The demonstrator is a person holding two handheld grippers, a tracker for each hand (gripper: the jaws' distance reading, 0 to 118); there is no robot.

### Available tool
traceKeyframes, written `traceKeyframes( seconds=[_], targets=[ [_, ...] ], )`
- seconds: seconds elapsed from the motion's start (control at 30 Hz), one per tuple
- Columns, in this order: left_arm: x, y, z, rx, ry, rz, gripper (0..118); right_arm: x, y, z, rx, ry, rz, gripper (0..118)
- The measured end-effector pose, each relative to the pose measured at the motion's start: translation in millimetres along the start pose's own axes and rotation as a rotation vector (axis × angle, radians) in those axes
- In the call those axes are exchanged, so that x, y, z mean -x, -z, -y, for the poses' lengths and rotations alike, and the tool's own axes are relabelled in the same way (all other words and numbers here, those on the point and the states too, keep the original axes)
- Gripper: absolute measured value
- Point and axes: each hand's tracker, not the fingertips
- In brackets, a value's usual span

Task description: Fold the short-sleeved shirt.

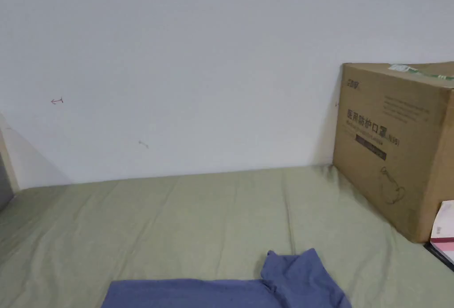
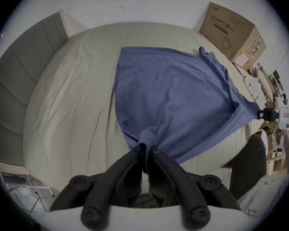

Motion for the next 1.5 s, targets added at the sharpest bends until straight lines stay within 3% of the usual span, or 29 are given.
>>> traceKeyframes(
  seconds=[0.17,0.33,0.37,0.4,0.43,0.47,0.57,0.63,0.77,0.87,0.9,0.93,0.97,1.0,1.03,1.1,1.2,1.33,1.4,1.5],
  targets=[
    [-4.3,3.6,7.2,0.070,0.011,0.046,5,-0.7,3.9,10.7,0.030,0.042,-0.010,4],
    [1.2,12.6,5.6,0.079,-0.124,0.121,20,-1.6,9.6,6.0,0.034,0.156,0.015,12],
    [5.8,13.4,6.1,0.072,-0.174,0.152,40,-2.3,8.6,6.1,0.032,0.166,0.004,30],
    [10.5,15.2,6.7,0.078,-0.228,0.185,76,-2.3,8.1,6.9,0.037,0.168,-0.001,66],
    [14.4,17.1,8.2,0.092,-0.280,0.219,94,-0.6,6.4,8.8,0.039,0.168,0.008,87],
    [18.2,19.0,10.2,0.107,-0.331,0.247,104,1.8,4.3,10.3,0.036,0.160,0.024,94],
    [22.4,22.9,15.6,0.125,-0.411,0.302,105,7.8,0.0,11.7,0.029,0.104,0.053,94],
    [16.7,13.7,12.0,0.098,-0.392,0.291,105,13.5,-7.3,8.1,0.000,0.085,0.082,94],
    [-3.2,-40.9,-10.3,-0.190,-0.319,0.280,105,34.3,-43.1,-10.2,-0.195,0.044,0.077,94],
    [-28.4,-86.9,-24.2,-0.462,-0.235,0.245,102,56.8,-70.8,-23.8,-0.380,0.004,0.056,88],
    [-37.1,-94.7,-24.5,-0.531,-0.198,0.232,92,63.5,-76.2,-25.7,-0.445,0.002,0.040,73],
    [-53.4,-104.4,-24.3,-0.613,-0.156,0.207,74,71.2,-81.2,-28.0,-0.513,-0.003,0.012,53],
    [-64.3,-109.4,-22.8,-0.688,-0.110,0.198,49,77.9,-83.6,-30.9,-0.581,-0.010,-0.027,31],
    [-72.8,-111.3,-22.0,-0.723,-0.078,0.187,6,83.3,-82.8,-32.8,-0.624,-0.018,-0.050,11],
    [-82.1,-108.6,-24.0,-0.743,-0.050,0.179,0,89.6,-81.2,-35.3,-0.666,-0.019,-0.055,8],
    [-91.0,-95.0,-26.5,-0.787,-0.036,0.129,0,99.0,-72.8,-44.6,-0.722,-0.015,-0.066,0],
    [-97.4,-80.6,-42.5,-0.764,-0.017,0.141,0,105.1,-64.3,-58.0,-0.770,0.026,-0.094,0],
    [-78.5,-70.6,-91.0,-0.754,0.010,0.102,0,104.0,-50.9,-79.7,-0.759,0.004,-0.124,0],
    [-52.1,-52.2,-138.6,-0.645,0.018,0.087,0,101.5,-41.1,-92.6,-0.728,-0.022,-0.074,0],
    [-7.2,-1.9,-208.1,-0.443,-0.011,0.116,0,93.7,-23.5,-110.8,-0.677,0.003,-0.061,0]
  ],
)
